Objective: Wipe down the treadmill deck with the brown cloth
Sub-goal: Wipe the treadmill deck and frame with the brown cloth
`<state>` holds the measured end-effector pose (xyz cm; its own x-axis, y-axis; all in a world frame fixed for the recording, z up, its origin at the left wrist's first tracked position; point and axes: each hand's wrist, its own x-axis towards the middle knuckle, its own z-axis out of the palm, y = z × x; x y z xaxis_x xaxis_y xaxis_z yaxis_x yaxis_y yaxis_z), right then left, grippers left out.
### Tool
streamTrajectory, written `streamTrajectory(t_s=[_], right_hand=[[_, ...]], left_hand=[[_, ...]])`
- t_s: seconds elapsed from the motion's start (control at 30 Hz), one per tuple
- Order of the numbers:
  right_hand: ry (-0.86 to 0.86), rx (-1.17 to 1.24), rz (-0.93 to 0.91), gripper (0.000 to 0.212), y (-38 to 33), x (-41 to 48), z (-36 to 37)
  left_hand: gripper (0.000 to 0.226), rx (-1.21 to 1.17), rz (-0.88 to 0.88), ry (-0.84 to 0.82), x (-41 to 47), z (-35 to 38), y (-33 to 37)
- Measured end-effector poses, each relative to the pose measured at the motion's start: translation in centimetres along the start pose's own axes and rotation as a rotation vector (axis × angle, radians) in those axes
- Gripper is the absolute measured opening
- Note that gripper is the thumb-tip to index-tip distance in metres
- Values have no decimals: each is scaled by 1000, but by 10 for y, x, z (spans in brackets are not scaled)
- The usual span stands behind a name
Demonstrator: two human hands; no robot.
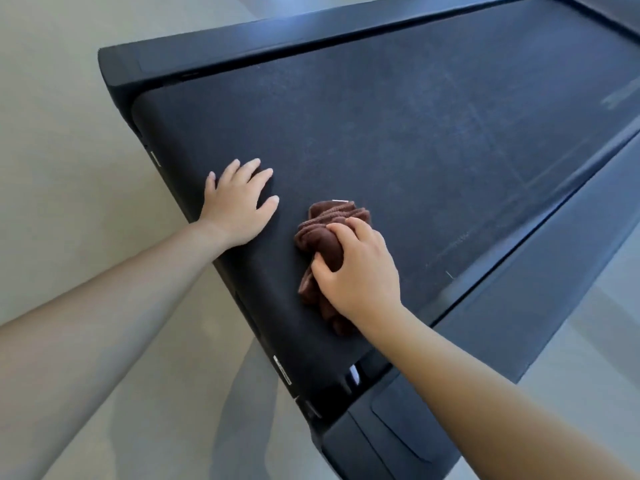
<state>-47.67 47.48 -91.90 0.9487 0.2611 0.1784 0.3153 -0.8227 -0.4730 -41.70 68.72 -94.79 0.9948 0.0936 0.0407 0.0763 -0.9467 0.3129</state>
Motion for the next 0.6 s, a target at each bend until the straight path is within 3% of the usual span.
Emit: streamTrajectory(t_s=[0.17, 0.27, 0.37, 0.6], right_hand=[[-6, -26, -8, 36, 27, -29, -19], [48, -50, 102, 32, 54, -15, -28], [116, -53, 244, 32, 89, 5, -43], [159, -45, 438, 36, 116, 29, -59]], left_hand=[[55, 34, 8, 0, -33, 11, 37], [51, -38, -18, 2, -30, 8, 51], [51, -64, 75, -33, -33, 16, 81], [58, 91, 149, -91, -33, 33, 113]])
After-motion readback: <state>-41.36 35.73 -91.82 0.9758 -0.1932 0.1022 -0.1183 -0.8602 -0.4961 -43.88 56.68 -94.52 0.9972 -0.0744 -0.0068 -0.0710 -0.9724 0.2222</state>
